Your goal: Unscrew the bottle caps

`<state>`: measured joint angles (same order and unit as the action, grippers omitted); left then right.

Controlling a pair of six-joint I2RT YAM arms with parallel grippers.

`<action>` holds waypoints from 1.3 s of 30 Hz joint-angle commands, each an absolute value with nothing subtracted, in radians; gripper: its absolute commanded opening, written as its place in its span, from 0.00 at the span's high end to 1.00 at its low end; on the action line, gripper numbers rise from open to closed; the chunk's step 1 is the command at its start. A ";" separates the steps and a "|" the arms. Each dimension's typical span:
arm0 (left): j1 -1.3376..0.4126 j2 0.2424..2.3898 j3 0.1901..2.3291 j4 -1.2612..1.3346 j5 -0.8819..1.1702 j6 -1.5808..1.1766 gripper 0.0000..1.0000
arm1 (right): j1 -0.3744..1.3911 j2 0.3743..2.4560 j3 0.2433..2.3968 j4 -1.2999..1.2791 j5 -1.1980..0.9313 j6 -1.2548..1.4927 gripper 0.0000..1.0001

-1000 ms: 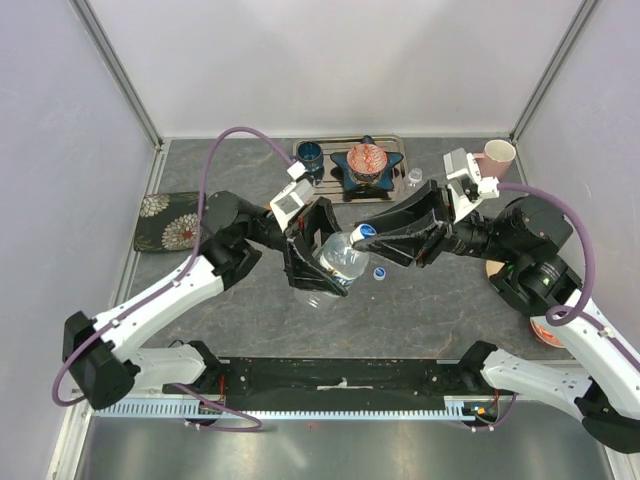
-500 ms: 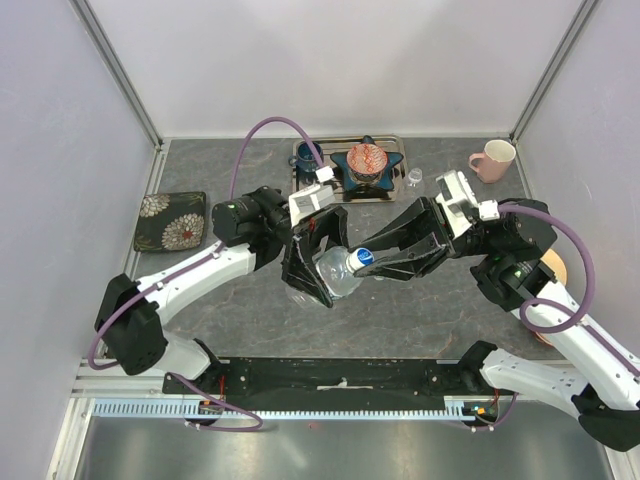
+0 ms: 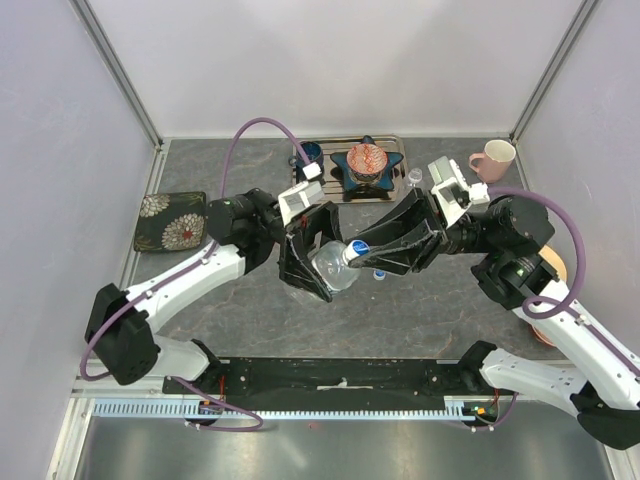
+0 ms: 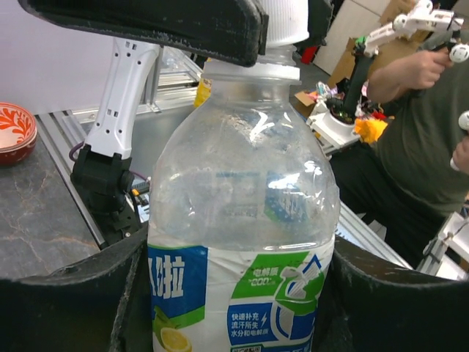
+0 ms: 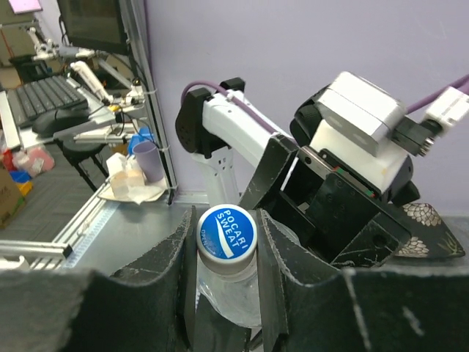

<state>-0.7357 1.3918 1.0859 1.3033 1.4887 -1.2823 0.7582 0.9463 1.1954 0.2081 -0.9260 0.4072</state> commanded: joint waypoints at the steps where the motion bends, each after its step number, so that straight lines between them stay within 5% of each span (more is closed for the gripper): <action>1: -0.698 1.327 1.065 0.939 1.342 -0.966 0.50 | 0.790 0.919 1.264 0.239 -0.895 0.508 1.00; 16: -0.698 1.161 1.054 0.378 1.201 -0.547 0.49 | 0.790 0.841 1.270 0.034 -0.368 0.388 1.00; 23: -0.698 0.920 0.964 0.104 0.742 -0.312 0.49 | 0.790 0.818 1.071 -0.268 0.174 0.351 1.00; 29: -0.699 0.671 0.824 0.078 0.340 -0.255 0.47 | 0.788 0.906 0.803 -0.252 0.155 0.452 1.00; 39: -0.698 0.532 0.759 0.006 0.213 -0.241 0.46 | 0.792 1.236 0.704 -0.101 0.110 0.503 1.00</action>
